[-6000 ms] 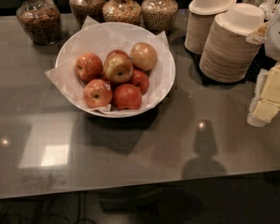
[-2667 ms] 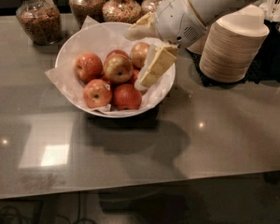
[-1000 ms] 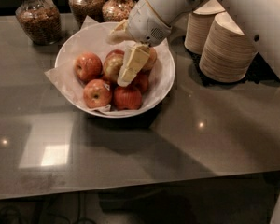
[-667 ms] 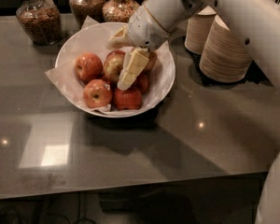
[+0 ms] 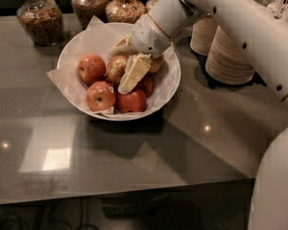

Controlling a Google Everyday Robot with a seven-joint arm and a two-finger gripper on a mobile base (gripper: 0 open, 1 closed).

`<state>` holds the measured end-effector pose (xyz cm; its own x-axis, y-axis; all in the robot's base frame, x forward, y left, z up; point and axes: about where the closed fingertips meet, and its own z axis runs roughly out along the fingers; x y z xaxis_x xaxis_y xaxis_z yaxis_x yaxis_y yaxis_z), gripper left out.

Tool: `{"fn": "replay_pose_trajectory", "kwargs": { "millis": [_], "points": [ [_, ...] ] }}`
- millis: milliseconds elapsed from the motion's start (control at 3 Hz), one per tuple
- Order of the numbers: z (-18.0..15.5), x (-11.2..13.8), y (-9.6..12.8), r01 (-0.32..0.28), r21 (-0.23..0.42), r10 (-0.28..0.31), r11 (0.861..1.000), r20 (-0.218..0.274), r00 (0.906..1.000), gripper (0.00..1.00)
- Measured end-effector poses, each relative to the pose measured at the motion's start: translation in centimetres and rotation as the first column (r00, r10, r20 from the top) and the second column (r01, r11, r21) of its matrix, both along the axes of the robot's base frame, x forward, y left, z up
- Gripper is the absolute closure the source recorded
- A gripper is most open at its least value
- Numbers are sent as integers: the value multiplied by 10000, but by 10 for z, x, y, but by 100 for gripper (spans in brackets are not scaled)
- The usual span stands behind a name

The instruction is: Pick apple from white bowl

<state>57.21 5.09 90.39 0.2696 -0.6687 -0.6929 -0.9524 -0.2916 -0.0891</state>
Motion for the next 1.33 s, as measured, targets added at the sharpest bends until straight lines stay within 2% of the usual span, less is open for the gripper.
{"fn": "replay_pose_trajectory", "kwargs": {
  "millis": [667,1000,1333],
  "points": [
    [0,0,0,-2,0,2,10000,-3,10000,83],
    [0,0,0,-2,0,2,10000,-3,10000,100],
    [8,-9,1,7,298,-16,9996,306,9995,100]
  ]
}}
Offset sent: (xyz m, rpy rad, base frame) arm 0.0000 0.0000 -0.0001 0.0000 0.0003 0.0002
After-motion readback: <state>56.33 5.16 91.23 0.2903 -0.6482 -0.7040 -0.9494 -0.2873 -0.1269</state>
